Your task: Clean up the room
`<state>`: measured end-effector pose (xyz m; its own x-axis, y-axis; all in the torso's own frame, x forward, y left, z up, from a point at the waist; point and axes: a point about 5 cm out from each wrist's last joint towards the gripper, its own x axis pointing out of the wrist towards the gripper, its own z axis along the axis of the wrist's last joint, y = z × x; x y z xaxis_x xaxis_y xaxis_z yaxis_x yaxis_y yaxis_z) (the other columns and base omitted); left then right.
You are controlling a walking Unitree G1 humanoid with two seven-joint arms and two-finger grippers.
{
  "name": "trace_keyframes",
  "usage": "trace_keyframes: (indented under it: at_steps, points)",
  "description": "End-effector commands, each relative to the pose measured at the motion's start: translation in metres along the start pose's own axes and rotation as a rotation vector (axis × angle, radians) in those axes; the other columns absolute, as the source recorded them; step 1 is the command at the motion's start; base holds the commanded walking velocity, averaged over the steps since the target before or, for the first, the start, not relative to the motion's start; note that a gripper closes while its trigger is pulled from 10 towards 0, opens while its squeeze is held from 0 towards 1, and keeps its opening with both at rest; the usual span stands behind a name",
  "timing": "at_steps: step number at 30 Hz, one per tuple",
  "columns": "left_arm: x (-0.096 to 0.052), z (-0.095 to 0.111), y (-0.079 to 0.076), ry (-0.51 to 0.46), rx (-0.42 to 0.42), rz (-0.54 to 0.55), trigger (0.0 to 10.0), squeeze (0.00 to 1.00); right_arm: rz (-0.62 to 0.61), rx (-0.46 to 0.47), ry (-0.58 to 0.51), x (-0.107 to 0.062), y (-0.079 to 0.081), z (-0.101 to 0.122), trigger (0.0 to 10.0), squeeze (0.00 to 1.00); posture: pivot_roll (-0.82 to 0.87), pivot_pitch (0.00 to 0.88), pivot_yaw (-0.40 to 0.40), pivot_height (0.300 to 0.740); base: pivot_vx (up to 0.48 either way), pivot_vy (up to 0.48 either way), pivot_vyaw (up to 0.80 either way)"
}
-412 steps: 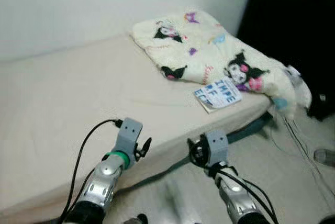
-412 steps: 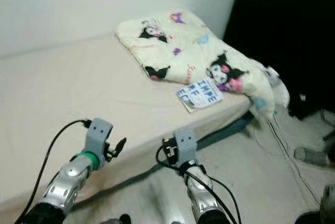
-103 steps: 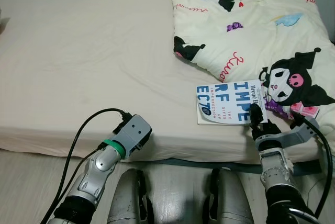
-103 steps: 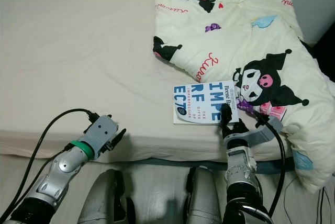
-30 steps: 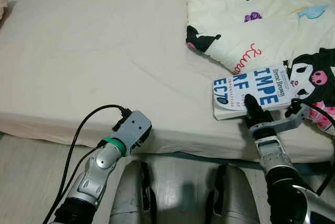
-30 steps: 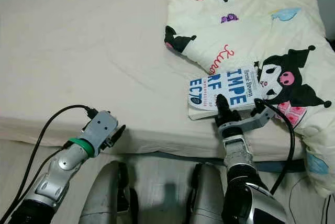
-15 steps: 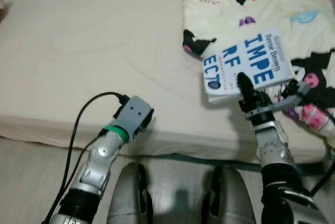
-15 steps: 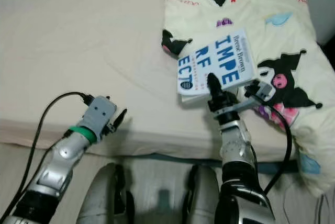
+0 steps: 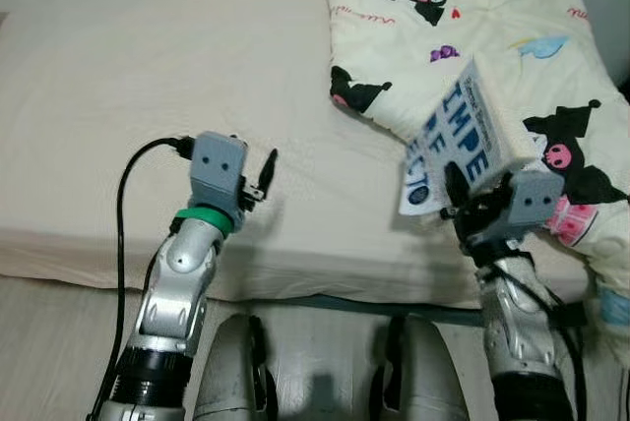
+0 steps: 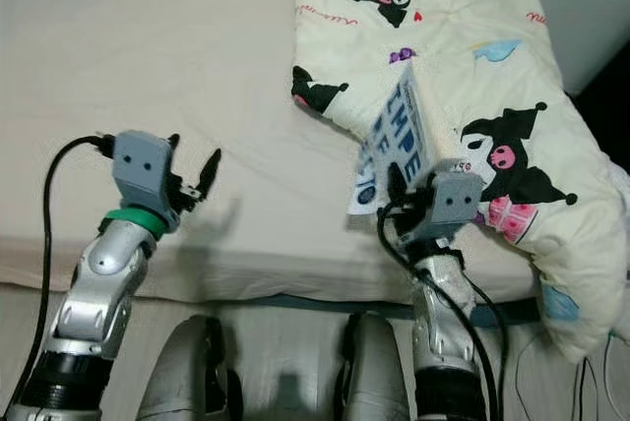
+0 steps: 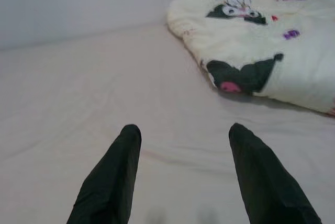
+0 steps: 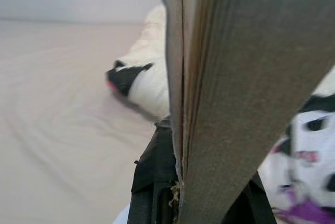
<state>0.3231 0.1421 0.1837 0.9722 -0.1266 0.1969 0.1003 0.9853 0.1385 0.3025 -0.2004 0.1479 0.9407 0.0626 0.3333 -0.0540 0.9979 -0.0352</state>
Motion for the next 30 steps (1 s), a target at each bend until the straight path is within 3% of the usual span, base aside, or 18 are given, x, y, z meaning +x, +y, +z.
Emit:
trace_keyframes:
  at_steps: [1,30]
  points:
    - [-0.001,-0.009,0.003,0.055,-0.041,0.03,10.0,0.0,-0.015,-0.03,-0.027,0.0,-0.001,0.008,10.0,0.0,-0.03,0.105,0.047,0.628,0.0,0.0,0.0]
    - [0.009,-0.021,-0.008,0.112,-0.065,0.027,10.0,0.0,-0.05,-0.052,-0.018,0.008,0.006,0.007,10.0,0.0,-0.03,0.083,0.04,0.74,0.0,0.0,0.0]
